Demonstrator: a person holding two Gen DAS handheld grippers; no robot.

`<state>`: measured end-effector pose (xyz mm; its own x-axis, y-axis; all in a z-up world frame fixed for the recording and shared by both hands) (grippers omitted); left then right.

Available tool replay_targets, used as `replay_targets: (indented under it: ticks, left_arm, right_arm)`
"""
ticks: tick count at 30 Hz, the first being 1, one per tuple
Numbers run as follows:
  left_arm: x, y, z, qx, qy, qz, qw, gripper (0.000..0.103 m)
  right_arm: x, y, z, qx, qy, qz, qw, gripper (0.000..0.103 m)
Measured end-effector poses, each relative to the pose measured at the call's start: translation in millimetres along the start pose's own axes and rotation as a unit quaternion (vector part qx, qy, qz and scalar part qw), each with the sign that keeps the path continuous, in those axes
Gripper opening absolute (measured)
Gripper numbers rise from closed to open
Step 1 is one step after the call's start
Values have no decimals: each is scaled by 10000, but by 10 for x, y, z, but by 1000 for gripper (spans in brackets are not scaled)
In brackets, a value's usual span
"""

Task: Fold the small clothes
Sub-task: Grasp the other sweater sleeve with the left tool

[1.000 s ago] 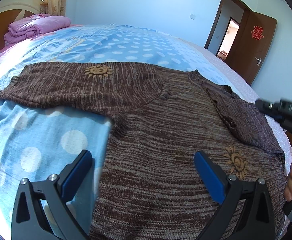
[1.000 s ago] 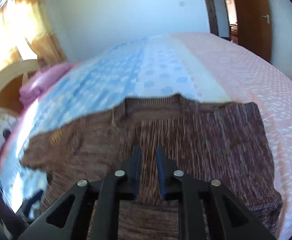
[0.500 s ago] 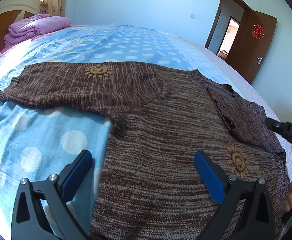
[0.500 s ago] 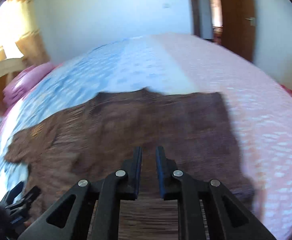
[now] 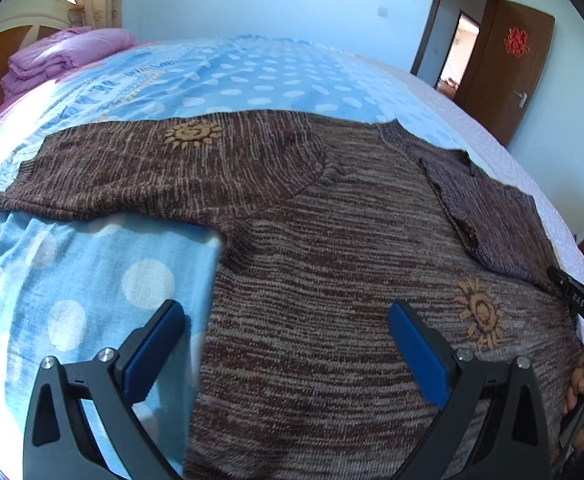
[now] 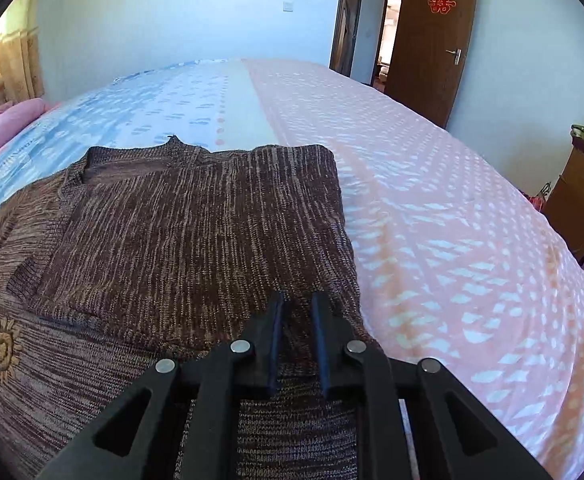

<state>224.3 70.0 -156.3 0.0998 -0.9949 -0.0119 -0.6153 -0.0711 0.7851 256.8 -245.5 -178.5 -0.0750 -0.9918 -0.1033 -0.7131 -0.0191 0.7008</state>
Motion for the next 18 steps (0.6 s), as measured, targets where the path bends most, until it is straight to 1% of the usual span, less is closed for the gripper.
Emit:
replay_targets:
  ticks: [1, 2, 3, 4, 5, 7, 8, 9, 10, 12, 13, 14, 15, 16, 17, 18]
  left_arm:
    - [-106, 21, -39, -93, 167, 107, 9998, 103]
    - [-239, 51, -82, -98, 407, 151, 9990, 103]
    - [-417, 89, -134, -42, 725, 120, 9973, 103]
    - [-644, 126, -201, 49, 1105, -2, 9939, 103]
    - [-905, 160, -275, 158, 1523, -173, 9881, 103]
    - [-1368, 180, -383, 307, 2237, -397, 9734, 103]
    - [-1600, 144, -429, 288, 2570, -458, 9649, 103]
    - [-1790, 82, -465, 180, 2843, -541, 9570, 100]
    - [-1941, 14, -491, 73, 3043, -628, 9505, 94]
    - [-2197, -173, -538, -192, 3359, -724, 9389, 90]
    - [-2287, -275, -544, -314, 3524, -657, 9330, 90]
    - [-2327, -332, -542, -333, 3665, -592, 9279, 90]
    - [-2364, -361, -549, -255, 3793, -571, 9232, 90]
    - [-2350, -340, -559, -157, 3836, -598, 9214, 90]
    - [-2343, -356, -617, -77, 3804, -621, 9227, 90]
    - [-2315, -384, -653, -40, 3723, -628, 9260, 90]
  right_arm:
    - [36, 18, 7, 32, -73, -100, 9999, 16]
    - [75, 36, 30, 67, -158, -219, 9996, 17]
    - [97, 47, 28, 107, -260, -363, 9989, 20]
    - [122, 61, 35, 150, -362, -535, 9978, 23]
    - [145, 66, 42, 177, -434, -684, 9966, 27]
    - [127, 48, 42, 196, -464, -820, 9954, 32]
    - [106, 44, 41, 188, -426, -806, 9957, 33]
    - [79, 32, 35, 175, -379, -777, 9961, 36]
    - [48, 17, 29, 157, -319, -749, 9966, 38]
    - [-1, 5, 24, 129, -212, -709, 9972, 42]
    - [-10, -1, 22, 122, -192, -694, 9973, 42]
    - [-9, -10, 18, 121, -191, -693, 9973, 42]
    - [-5, -5, 18, 122, -204, -709, 9972, 42]
    - [-2, -6, 16, 126, -227, -738, 9969, 42]
    - [3, -11, 15, 131, -246, -765, 9967, 42]
    - [0, -11, 15, 136, -260, -785, 9965, 43]
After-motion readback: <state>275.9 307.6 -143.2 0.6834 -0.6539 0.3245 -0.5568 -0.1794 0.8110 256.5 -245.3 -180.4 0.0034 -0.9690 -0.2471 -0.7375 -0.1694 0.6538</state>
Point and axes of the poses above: each gripper's, at about its wrist camera, not at the fingertips, and y roughly against the way its jaws point, x to its right, z to its underside, the point moved 3 cm from there along -y, roughly the way its jaws point, and after that the axes turned 15 degrees about -z, right-handed, at the moved point
